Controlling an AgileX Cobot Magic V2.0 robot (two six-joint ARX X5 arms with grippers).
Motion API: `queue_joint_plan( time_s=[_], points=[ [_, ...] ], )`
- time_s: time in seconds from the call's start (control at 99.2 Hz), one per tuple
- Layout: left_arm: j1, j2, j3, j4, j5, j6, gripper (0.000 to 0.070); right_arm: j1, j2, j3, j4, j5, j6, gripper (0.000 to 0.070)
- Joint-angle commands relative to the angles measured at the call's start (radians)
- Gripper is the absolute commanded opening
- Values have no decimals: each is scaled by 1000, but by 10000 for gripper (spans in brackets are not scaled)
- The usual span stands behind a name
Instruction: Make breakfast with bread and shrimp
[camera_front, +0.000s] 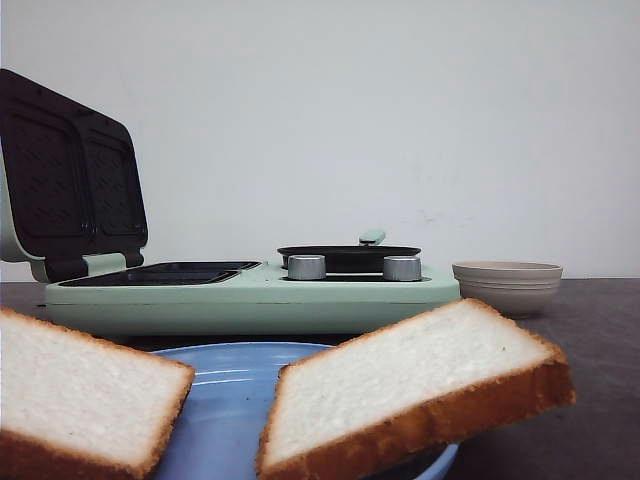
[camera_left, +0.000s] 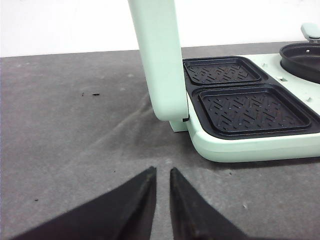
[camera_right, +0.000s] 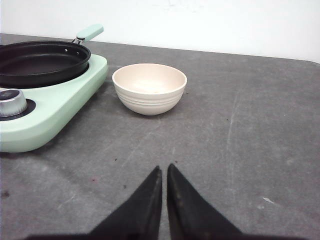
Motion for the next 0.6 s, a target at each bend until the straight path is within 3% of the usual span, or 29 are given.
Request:
queue_joint_plan(
  time_s=[0.0,0.595],
  points=[
    [1,-2,-18,-3,2,-1,0,2,-1,-4,11,-1,11,6],
    [1,-2,-18,-3,3,-59,0,2,-1,-4,11,-7,12,6]
  ],
)
